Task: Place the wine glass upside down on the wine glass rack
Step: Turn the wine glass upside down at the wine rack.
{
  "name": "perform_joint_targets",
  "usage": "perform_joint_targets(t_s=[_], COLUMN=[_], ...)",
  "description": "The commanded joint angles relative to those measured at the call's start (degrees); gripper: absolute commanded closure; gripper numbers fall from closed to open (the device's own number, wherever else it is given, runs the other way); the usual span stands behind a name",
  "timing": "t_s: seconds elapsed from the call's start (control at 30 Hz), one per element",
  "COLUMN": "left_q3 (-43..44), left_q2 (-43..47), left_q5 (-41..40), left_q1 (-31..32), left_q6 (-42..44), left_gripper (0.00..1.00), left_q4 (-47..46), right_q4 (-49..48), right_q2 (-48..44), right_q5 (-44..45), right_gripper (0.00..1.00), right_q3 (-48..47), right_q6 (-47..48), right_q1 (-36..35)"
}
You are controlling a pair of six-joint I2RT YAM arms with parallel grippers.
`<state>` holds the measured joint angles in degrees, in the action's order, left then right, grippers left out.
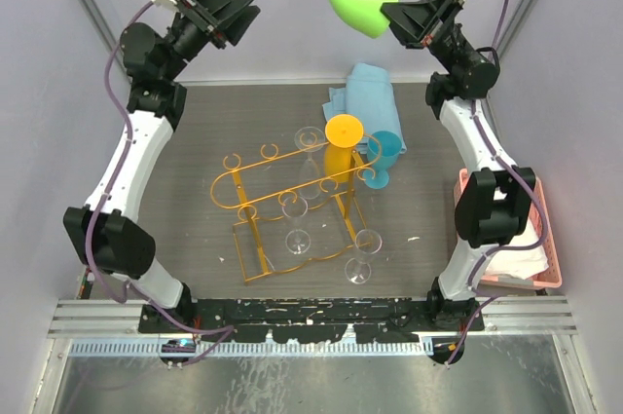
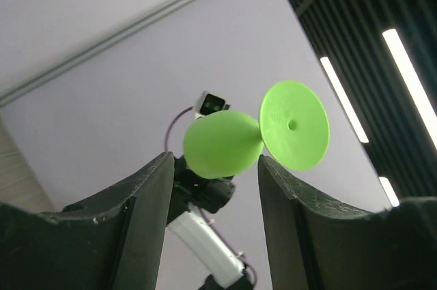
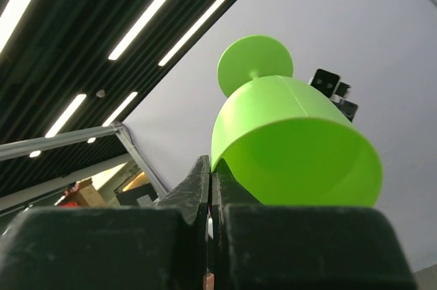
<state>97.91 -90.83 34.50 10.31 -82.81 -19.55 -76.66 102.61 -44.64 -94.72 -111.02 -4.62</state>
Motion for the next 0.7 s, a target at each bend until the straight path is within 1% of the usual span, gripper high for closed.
perform_joint_targets(t_s=[0.0,0.03,0.17,0.3,0.57,0.67], left_q3=[-1.11,-1.12,-2.91,-3.91,-5.35,-4.84], left_q2=[-2.23,-3.14,-3.75,-5.56,-8.73,-9.67], left_q5=[2.04,1.91,0.01,-3.26,-8.91,-9.39], left_q1=[-0.31,-0.29,-0.26,0.20,3.15,4.73], left_q6=[-19.32,-21.25,-25.78,-32.75,-42.88,-44.88], left_gripper=[0.46,0.46,0.46,0.49,0.50,0.50], left_q4=[-25.60,-27.84,-31.82,-39.52,-51.08,-52.75], right_q4=[-12.44,-12.80,-13.55,-14.87,-12.33,-11.51], right_q2=[0.84,1.44,3.43,6.11,8.80,10.27], right_q5=[2.01,2.01,1.70,2.52,0.56,0.11], right_gripper=[0.99,0.99,0.99,0.99,0.99,0.99], right_q3=[-7.02,-7.97,-11.61,-14.97,-18.65,-20.65], right_q6=[-7.85,-8.32,-9.39,-11.32,-9.30,-9.17], right_q1=[0.05,0.01,-0.18,-1.31,-4.52,-5.55])
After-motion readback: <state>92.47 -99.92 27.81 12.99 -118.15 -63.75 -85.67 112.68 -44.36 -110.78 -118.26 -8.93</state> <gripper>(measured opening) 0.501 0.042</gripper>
